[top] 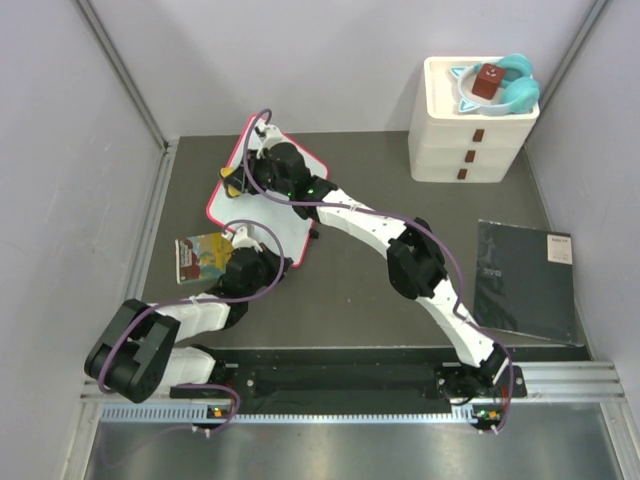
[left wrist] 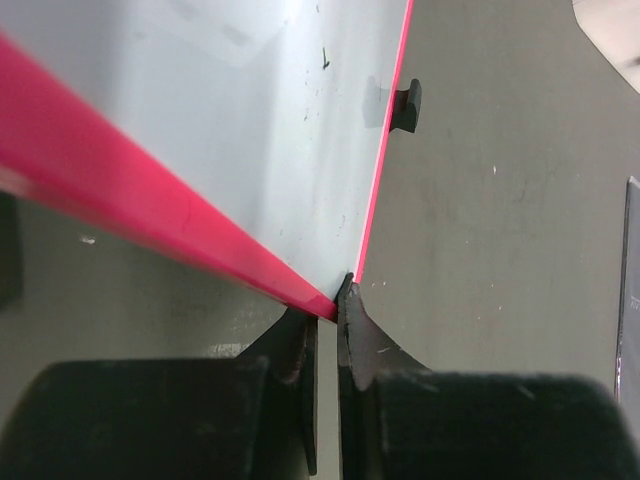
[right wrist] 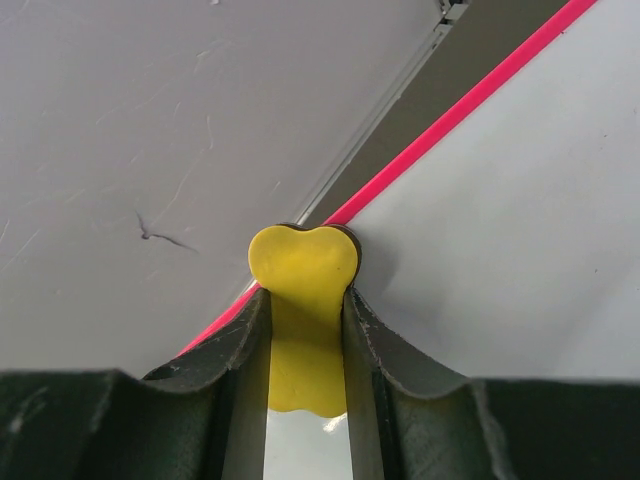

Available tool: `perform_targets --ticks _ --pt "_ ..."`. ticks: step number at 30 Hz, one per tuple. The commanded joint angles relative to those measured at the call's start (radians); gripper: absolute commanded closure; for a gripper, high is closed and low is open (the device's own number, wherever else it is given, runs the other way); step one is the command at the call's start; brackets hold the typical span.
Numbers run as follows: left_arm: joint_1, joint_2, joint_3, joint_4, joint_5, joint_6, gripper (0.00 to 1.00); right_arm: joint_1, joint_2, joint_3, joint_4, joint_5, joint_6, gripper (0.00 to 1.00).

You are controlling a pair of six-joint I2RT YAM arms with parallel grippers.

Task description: Erase the whiteboard

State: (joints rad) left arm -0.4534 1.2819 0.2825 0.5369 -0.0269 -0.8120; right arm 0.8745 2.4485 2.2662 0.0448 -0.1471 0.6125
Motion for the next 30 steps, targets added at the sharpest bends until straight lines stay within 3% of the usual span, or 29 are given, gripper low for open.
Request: perform_targets --ticks 1,10,18,30 --pt "-0.062 0.008 -0.020 -0.161 0.154 0.200 1.00 0.008 0.046 0.045 -0.043 0.084 -0.043 1.00" --pt "-0.065 0.004 -0.022 -0.158 0.160 0.203 1.00 -0.075 0.063 -0.045 -0.056 0.144 -0.043 1.00" --pt "-0.070 0.005 -0.020 -0.158 0.157 0.206 1.00 -0.121 0.112 0.056 -0.138 0.172 -0.060 1.00" --pt "-0.079 0.000 -0.020 -0.161 0.139 0.208 1.00 -0.198 0.149 0.052 -0.252 -0.057 -0.020 1.00"
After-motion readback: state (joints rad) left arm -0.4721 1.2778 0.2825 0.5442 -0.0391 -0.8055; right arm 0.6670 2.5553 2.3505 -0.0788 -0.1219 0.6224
